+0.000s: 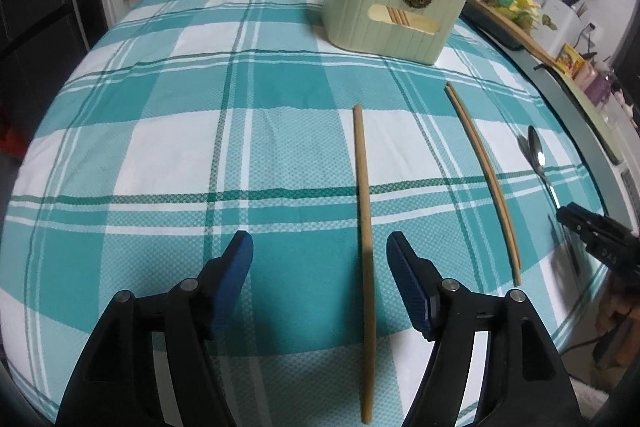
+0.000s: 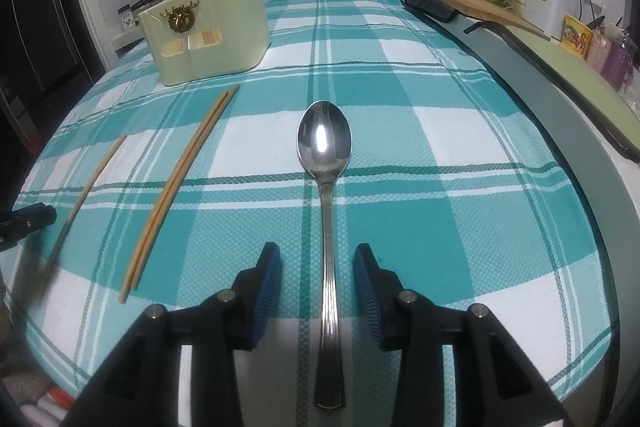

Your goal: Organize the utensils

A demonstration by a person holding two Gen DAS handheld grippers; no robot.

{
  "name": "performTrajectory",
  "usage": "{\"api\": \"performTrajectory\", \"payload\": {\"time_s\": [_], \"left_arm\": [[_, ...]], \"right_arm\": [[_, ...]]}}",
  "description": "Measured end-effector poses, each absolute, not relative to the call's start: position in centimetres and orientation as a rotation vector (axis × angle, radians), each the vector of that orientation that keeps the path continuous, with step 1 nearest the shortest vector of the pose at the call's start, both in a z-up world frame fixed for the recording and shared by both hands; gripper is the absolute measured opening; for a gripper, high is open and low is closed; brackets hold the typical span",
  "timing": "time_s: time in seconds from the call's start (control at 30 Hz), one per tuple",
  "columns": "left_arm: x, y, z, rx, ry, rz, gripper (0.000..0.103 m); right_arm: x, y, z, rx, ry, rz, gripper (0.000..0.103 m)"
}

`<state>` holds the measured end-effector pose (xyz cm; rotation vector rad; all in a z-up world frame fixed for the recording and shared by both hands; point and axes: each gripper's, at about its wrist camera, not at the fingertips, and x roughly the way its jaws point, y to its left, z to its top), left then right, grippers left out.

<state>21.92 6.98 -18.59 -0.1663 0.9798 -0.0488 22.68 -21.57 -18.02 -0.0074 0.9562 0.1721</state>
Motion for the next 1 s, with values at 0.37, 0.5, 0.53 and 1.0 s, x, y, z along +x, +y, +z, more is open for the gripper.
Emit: {"api": "performTrajectory", "payload": {"time_s": [0.37,0.5,0.53,1.0], "left_arm": [[25.3,4.8,-19.9,-0.061,1.016,-0.092,0.071],[26.1,4.1,-20.1,-0.005,1.008,-0.078,0.071],[26.3,4.0,-20.2,0.001,1.007,-0.075,0.071],[29.7,3.5,-20.3,0.018,1.02,-0.097,0.07]], "right_arm": [[25.2,-21.4,-18.3,-0.014,0.982,0.167,0.043],[26.3,-21.1,-18.9,-0.017,1.002,0.18,0.043],[26.4,-20.9,-18.9,-0.023,0.997,0.178,0.044],[30.4,-19.4,-19.3,-0.095,0.977,0.205,0.053]]}}
